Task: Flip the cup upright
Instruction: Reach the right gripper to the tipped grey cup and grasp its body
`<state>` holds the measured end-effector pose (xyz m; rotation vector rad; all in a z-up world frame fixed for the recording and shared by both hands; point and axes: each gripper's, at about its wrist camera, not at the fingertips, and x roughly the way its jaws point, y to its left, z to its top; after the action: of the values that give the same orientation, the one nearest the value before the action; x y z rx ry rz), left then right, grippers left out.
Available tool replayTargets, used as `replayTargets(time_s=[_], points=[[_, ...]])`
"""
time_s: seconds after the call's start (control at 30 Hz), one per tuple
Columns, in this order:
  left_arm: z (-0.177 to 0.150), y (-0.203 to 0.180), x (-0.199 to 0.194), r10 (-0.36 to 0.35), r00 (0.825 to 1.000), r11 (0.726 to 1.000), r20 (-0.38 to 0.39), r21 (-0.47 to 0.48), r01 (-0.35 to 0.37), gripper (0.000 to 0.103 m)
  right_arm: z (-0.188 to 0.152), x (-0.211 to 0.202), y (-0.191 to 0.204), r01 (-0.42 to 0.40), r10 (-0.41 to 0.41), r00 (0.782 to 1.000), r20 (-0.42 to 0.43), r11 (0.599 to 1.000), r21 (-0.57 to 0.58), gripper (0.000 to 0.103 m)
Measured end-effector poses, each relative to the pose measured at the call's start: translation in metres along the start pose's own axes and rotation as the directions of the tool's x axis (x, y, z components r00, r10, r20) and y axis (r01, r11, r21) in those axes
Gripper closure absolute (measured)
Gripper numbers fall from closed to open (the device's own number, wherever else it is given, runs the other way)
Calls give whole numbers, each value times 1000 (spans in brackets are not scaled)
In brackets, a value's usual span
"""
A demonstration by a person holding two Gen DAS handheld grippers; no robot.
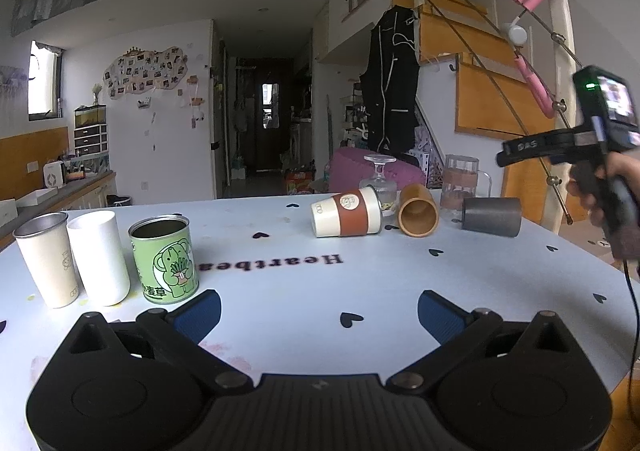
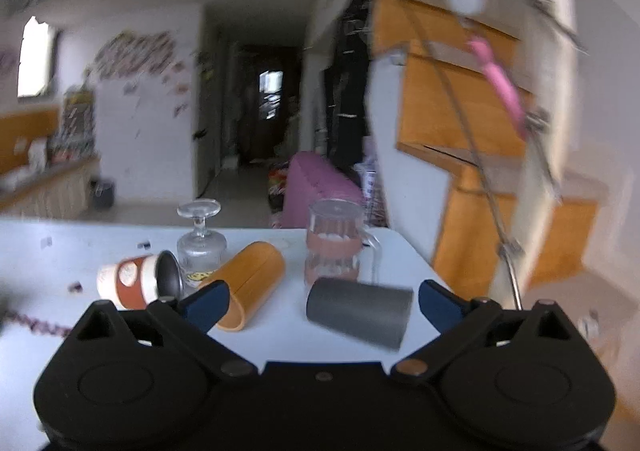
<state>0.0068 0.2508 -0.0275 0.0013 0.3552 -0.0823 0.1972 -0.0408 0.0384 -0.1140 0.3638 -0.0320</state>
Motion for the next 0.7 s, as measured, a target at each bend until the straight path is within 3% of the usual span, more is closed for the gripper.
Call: replayTargets(time_s=[0.13, 0.27, 0.33, 0.5, 0.7], points=[[0, 7, 8, 9, 1000, 1000, -13, -14, -9, 0, 9, 40, 4, -61, 41, 995, -87, 970, -236, 7], [3, 11, 14, 20, 1000, 1000, -12, -17, -21, 0, 3, 72, 11, -113, 24, 983, -180, 857, -502, 7], [4, 12, 18, 23, 1000, 1000, -15, -16, -23, 0, 2, 93, 13, -144, 3, 972, -235, 800, -582, 7], [5, 18, 31, 35, 999, 999, -34, -19, -35, 0, -4, 146, 12, -177, -97, 933, -347, 716, -675, 7], [6, 27, 43, 47, 997, 998, -58, -41, -49, 0, -17, 185, 10, -222, -171, 885, -433, 663, -715, 8]])
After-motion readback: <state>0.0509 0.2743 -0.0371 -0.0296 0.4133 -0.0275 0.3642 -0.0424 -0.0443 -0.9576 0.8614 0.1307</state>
